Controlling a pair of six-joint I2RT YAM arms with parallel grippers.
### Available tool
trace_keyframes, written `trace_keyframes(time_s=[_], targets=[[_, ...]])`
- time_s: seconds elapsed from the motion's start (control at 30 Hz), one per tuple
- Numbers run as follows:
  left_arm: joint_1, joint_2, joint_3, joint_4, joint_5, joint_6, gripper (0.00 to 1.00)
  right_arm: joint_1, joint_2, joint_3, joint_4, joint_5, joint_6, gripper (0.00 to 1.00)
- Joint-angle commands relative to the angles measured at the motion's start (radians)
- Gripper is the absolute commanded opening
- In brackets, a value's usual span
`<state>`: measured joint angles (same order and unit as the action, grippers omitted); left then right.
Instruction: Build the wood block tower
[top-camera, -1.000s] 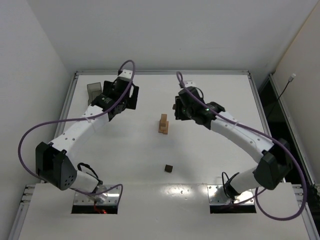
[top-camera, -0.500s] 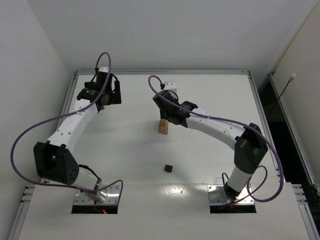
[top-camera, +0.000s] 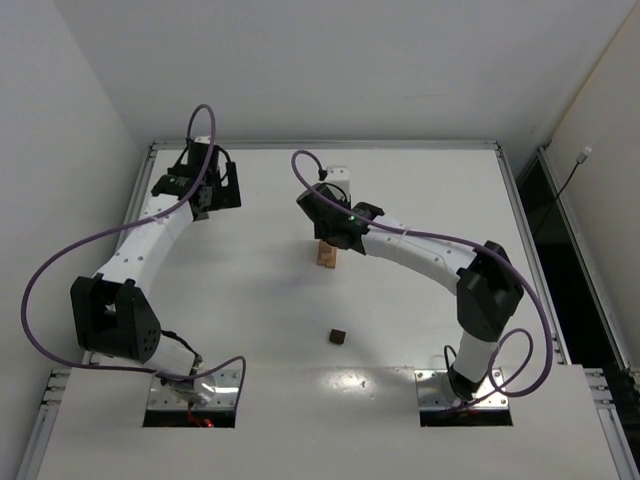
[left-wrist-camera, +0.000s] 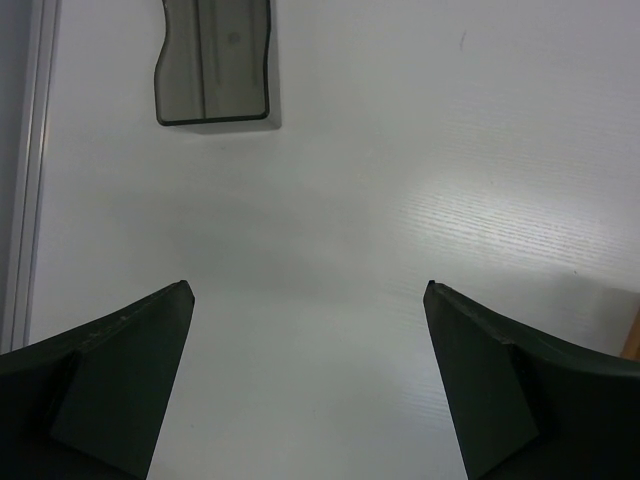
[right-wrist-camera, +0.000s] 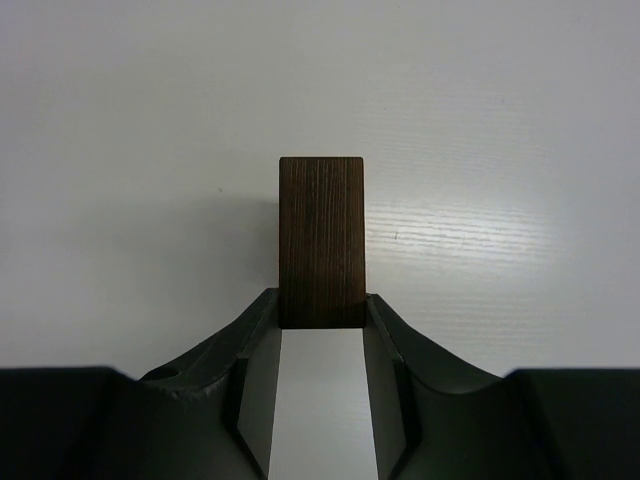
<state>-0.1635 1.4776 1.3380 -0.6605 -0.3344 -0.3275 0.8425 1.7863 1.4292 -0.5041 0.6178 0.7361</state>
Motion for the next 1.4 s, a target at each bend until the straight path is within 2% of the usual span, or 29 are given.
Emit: trace_keyframes(time_s=[0.0,0.2,0.5,1.37], targets=[[0.016,0.003,0.009,0.015,0.021,-0.019,1.00,0.009,0.013,0.031,-0.010,-0.021,0.066,0.00],[0.035,0.003,0.000,0.015,0.049,-0.019,1.00,0.009,0.039,0.031,-0.019,-0.047,0.075,0.00],[0.044,0.012,0.000,0.024,0.087,-0.028,1.00,0.018,0.100,0.068,-0.019,0.003,0.085,0.00],[0.053,0.021,-0.037,0.042,0.126,-0.028,1.00,0.018,0.139,0.088,-0.027,0.033,0.123,0.00]])
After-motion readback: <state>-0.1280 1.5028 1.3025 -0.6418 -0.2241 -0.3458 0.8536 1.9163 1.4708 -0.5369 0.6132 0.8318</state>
